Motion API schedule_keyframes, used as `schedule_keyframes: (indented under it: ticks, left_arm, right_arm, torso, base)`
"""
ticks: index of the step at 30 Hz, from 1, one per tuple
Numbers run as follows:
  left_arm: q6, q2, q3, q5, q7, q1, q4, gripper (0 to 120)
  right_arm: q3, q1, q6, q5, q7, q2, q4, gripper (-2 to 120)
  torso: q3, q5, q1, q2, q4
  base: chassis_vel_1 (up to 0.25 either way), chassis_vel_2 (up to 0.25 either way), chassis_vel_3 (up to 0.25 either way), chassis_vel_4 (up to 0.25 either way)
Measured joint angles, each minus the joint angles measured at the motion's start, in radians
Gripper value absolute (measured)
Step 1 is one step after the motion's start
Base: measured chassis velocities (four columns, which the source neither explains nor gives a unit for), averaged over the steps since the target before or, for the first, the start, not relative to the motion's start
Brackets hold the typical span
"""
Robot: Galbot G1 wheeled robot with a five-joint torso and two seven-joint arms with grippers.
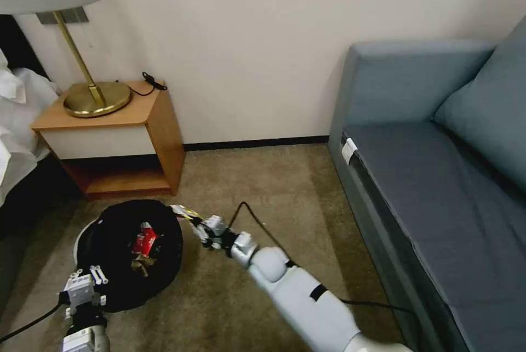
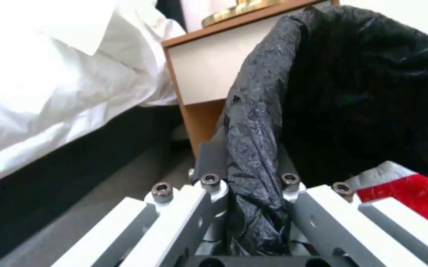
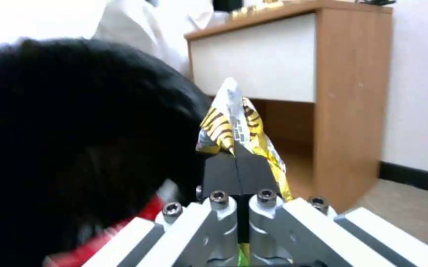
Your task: Pick up the trash bin, then pick up the garbage on the floor and place it into the trash bin.
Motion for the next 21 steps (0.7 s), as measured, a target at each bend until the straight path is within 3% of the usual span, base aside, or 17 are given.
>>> schedule_keyframes:
  ticks: [12,21]
  left_arm:
    - [-0.005,-0.001,0.000,-0.005,0.000,0.003,-0.005,6]
    - [-0.007,-0.023,0.011,-0.007,0.007,0.019,-0.039,6]
  right_arm:
    - [-0.089,-0.025,-0.002,0.039,0.022,0.001,0.061,0]
    - [-0.094,-0.016,0.018,0.015,0.010,0.002,-0.003,0]
  torso:
    - [0.000,0.0000,0.000,0.000,-0.0003]
    - [0.000,0.0000,0.000,0.000,-0.0003]
  base:
    - [0.000,0.000,0.000,0.000]
    - [0.000,0.000,0.000,0.000]
